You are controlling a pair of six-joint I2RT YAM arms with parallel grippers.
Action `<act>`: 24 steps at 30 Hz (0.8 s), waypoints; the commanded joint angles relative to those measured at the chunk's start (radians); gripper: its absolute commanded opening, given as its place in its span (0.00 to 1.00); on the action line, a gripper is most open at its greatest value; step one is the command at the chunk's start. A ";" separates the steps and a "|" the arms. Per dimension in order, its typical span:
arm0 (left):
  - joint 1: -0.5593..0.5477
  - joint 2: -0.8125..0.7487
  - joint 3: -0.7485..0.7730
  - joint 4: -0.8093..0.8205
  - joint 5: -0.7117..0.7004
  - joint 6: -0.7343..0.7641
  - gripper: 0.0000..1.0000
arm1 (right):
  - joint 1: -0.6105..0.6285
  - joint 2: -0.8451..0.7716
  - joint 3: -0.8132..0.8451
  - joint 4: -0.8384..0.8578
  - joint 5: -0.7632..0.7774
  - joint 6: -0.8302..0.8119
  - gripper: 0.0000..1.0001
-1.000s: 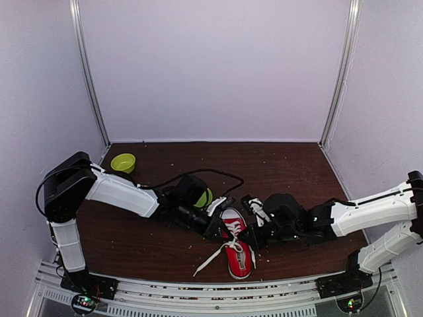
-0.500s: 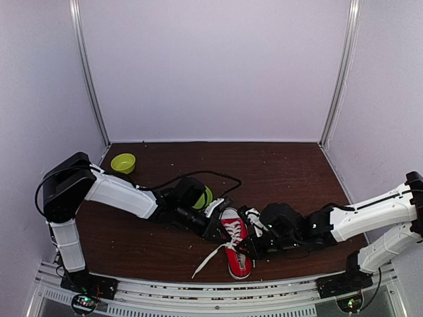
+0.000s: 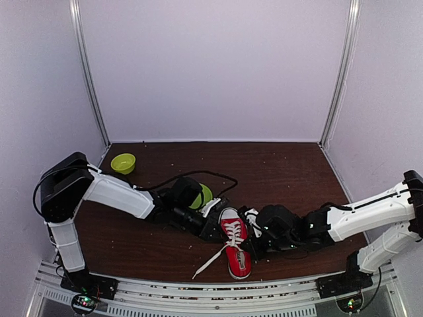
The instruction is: Tie the shoes
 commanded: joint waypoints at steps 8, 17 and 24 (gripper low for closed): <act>0.015 -0.044 -0.021 0.021 -0.011 0.024 0.00 | -0.006 -0.105 0.010 -0.123 0.140 0.031 0.00; 0.036 -0.066 -0.057 -0.020 -0.077 0.021 0.00 | -0.017 -0.098 -0.019 -0.148 0.157 0.064 0.00; 0.061 -0.098 -0.117 -0.027 -0.118 0.011 0.00 | -0.023 -0.132 -0.055 -0.180 0.172 0.097 0.00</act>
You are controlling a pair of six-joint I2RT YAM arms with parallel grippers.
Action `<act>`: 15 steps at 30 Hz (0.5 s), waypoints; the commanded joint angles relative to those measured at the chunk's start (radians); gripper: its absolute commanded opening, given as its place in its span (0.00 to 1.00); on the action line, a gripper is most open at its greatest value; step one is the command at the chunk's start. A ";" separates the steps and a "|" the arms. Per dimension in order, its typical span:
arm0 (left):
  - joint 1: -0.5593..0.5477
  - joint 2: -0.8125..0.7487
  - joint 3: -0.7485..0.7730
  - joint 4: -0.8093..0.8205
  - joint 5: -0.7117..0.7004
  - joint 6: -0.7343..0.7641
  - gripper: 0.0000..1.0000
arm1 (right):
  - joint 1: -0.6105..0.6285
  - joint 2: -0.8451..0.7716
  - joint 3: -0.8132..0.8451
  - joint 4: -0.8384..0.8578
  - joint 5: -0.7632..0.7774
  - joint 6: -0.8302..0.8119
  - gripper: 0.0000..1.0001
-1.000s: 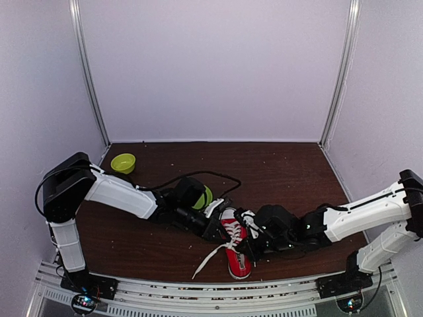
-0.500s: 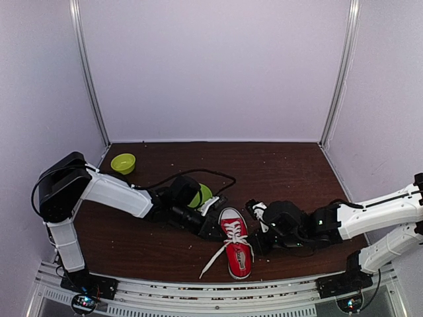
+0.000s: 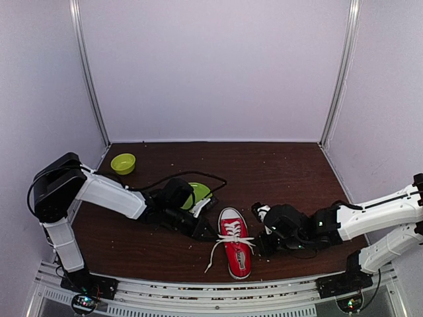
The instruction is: Tie the shoes
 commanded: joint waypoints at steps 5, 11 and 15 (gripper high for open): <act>0.047 -0.064 -0.074 -0.006 -0.065 -0.006 0.00 | -0.011 -0.072 -0.065 -0.067 0.052 0.059 0.00; 0.084 -0.083 -0.115 -0.017 -0.109 -0.022 0.00 | -0.013 -0.115 -0.110 -0.094 0.066 0.095 0.00; 0.100 -0.095 -0.133 -0.021 -0.130 -0.023 0.00 | -0.019 -0.135 -0.135 -0.098 0.068 0.111 0.00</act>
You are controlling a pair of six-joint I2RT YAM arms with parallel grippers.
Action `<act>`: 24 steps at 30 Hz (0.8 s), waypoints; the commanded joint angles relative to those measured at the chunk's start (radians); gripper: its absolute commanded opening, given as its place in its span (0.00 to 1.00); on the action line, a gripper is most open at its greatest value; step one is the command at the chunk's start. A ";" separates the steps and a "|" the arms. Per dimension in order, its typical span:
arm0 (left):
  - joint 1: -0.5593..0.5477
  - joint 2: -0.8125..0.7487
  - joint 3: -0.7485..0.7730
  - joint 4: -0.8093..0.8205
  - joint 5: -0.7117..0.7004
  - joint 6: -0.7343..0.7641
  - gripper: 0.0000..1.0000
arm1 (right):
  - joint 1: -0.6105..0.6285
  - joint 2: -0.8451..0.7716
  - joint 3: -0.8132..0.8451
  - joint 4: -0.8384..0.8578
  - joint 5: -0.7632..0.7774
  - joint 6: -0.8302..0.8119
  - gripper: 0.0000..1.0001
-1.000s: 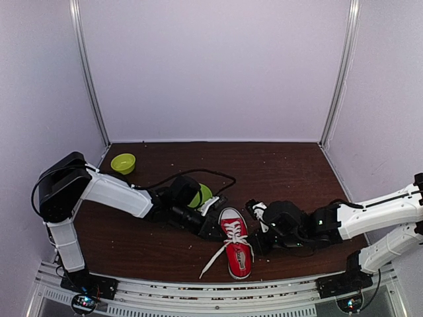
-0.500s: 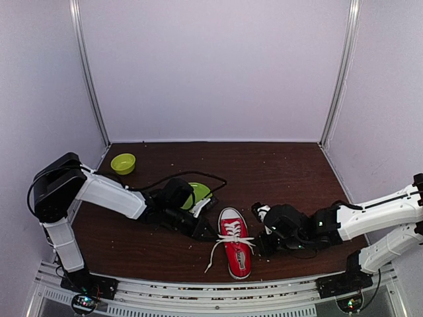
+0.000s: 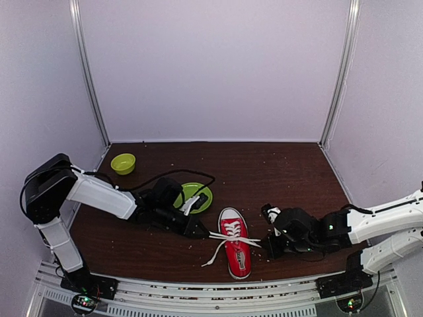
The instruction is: Tie the shoes
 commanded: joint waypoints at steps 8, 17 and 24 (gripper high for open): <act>0.070 -0.028 -0.064 -0.055 -0.110 -0.018 0.00 | -0.026 -0.036 -0.075 -0.097 0.065 0.054 0.00; 0.084 -0.029 -0.080 -0.036 -0.112 -0.023 0.00 | -0.037 -0.043 -0.083 -0.091 0.062 0.051 0.00; 0.084 -0.054 -0.073 -0.035 -0.090 0.020 0.00 | -0.037 -0.091 -0.081 -0.048 0.030 0.006 0.00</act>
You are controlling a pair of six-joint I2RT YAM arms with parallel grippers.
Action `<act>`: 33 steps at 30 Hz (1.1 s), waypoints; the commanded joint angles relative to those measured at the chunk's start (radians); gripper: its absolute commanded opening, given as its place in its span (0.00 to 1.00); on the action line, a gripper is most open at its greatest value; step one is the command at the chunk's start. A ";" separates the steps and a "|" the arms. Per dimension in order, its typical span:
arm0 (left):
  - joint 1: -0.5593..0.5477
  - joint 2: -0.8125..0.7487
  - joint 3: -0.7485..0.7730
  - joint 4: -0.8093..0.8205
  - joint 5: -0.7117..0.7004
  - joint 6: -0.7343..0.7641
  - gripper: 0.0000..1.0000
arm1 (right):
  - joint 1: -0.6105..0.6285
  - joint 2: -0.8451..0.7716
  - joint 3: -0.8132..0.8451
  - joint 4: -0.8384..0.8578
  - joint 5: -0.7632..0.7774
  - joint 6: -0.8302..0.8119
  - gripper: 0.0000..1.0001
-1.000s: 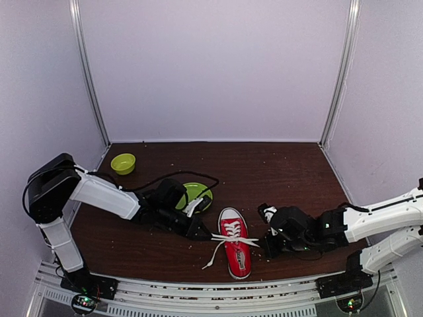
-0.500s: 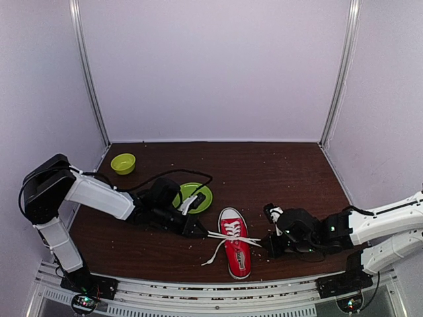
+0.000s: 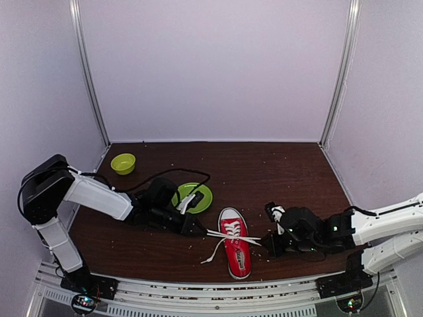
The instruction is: Tie the shoes
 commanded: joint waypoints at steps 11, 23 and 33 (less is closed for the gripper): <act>0.060 -0.215 0.121 -0.274 -0.145 0.220 0.83 | -0.059 -0.136 0.119 -0.135 0.002 -0.183 0.85; 0.545 -0.299 0.237 -0.310 -0.164 0.188 0.83 | -0.500 0.128 0.416 -0.201 -0.051 -0.304 1.00; 1.051 -0.608 -0.034 -0.279 -0.637 0.337 0.89 | -1.048 -0.082 0.218 0.069 -0.020 -0.452 1.00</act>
